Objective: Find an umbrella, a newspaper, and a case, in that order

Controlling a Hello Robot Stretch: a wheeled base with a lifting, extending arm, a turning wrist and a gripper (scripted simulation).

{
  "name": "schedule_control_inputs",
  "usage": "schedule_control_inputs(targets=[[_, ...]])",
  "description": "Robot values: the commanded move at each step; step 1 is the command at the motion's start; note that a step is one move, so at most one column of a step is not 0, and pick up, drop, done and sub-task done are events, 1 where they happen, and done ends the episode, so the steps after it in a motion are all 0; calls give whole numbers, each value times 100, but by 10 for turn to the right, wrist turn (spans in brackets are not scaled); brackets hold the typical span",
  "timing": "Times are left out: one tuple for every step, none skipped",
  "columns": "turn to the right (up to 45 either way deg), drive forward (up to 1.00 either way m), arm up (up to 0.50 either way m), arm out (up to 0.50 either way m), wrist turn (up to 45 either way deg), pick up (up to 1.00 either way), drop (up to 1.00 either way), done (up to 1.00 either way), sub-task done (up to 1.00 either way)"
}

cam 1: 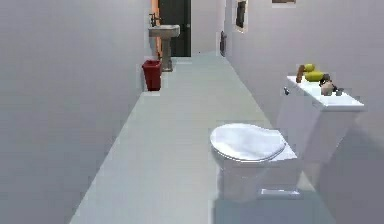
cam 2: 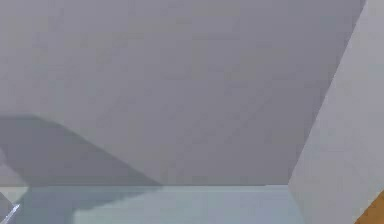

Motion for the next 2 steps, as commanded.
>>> schedule_control_inputs(targets=[[0, 20, 0, 0, 0, 0, 0, 0, 0], [-210, 0, 0, 0, 0, 0, 0, 0, 0]])
